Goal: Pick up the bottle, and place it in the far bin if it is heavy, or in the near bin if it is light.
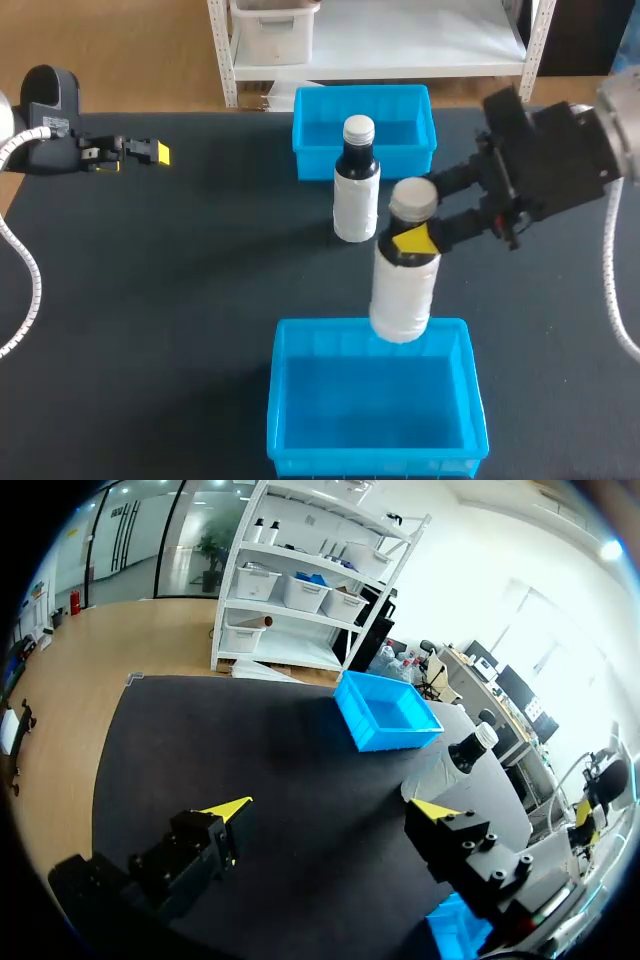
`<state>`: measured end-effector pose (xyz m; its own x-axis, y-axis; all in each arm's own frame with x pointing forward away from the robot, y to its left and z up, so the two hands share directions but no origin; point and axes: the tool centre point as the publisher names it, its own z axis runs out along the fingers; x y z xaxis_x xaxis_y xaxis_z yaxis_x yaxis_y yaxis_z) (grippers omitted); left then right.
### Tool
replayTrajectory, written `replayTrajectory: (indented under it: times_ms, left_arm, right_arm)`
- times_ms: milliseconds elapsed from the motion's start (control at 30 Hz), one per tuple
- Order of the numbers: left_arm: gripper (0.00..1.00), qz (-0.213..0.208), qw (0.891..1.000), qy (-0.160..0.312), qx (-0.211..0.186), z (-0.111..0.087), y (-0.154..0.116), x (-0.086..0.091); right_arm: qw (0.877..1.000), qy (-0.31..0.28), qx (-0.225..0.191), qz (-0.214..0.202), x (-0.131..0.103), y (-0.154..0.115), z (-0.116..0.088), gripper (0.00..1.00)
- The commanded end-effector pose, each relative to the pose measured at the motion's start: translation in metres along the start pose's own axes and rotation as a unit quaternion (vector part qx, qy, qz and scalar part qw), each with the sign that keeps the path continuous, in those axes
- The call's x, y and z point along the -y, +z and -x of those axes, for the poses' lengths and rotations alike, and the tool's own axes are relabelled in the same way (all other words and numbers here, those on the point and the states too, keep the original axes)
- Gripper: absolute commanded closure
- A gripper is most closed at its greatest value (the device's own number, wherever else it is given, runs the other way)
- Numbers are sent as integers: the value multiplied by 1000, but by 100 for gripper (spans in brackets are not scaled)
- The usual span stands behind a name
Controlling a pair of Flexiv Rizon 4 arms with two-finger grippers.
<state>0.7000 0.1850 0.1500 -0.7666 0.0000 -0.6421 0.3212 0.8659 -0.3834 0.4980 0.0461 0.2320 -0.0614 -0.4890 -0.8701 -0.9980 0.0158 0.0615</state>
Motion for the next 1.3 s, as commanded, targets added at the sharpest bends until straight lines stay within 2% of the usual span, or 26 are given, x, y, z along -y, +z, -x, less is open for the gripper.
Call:
replayTrajectory:
  times_ms: [33, 567, 900, 1300]
  left_arm:
    - [0, 0, 1000, 0, 0, 0, 0, 0]
    - [0, 0, 1000, 0, 0, 0, 0, 0]
    - [0, 0, 1000, 0, 0, 0, 0, 0]
    - [0, 0, 1000, 0, 0, 0, 0, 0]
  right_arm:
    - [1000, -2, 3, 1, -2, 17, 2, 100]
    - [999, -18, 39, 23, -29, 68, 0, 100]
    - [999, -20, 21, 36, -31, 90, -7, 100]
    - [999, -8, 7, 39, -31, 101, -23, 100]
